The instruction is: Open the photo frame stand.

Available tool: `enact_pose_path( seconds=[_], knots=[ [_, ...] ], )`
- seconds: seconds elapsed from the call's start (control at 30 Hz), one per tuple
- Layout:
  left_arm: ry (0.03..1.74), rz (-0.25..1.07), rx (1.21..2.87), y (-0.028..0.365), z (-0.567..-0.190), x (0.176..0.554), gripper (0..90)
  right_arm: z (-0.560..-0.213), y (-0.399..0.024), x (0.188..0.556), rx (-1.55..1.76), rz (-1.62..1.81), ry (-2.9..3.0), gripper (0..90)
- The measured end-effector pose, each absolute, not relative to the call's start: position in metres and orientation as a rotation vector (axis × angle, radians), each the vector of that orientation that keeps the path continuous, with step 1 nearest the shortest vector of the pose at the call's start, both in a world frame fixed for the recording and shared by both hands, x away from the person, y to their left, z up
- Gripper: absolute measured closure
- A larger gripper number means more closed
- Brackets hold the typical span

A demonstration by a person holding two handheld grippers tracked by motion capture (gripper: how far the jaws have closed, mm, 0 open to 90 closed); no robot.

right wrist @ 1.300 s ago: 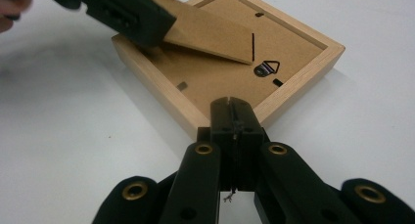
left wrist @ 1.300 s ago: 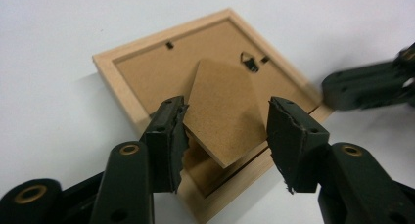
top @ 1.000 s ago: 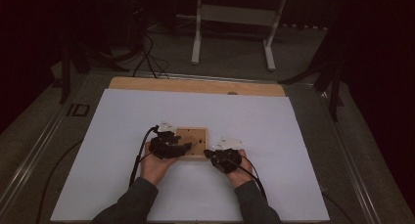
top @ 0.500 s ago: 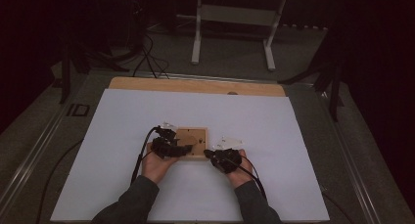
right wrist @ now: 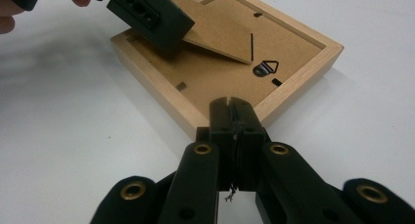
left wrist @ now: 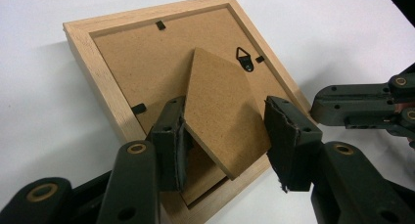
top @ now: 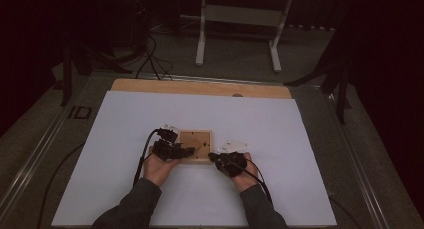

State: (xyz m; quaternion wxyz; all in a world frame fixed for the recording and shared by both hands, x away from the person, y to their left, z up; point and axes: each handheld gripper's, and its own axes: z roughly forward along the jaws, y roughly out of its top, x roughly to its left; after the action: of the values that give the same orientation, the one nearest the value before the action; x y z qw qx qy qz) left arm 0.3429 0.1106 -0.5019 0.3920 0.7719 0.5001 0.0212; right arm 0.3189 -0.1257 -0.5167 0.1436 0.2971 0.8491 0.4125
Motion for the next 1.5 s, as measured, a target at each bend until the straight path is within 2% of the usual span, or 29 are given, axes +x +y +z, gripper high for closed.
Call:
enact_pose_path(
  seconds=[0.57,1.5],
  knots=[
    [1.236,0.147,1.993,0.105,-0.498,0.335,53.9,-0.51,-0.129,0.32,0.866,1.179,2.428,75.9],
    [1.094,0.436,2.036,0.093,-0.496,0.298,53.9,-0.497,-0.136,0.322,0.885,1.217,2.38,71.4]
  ],
)
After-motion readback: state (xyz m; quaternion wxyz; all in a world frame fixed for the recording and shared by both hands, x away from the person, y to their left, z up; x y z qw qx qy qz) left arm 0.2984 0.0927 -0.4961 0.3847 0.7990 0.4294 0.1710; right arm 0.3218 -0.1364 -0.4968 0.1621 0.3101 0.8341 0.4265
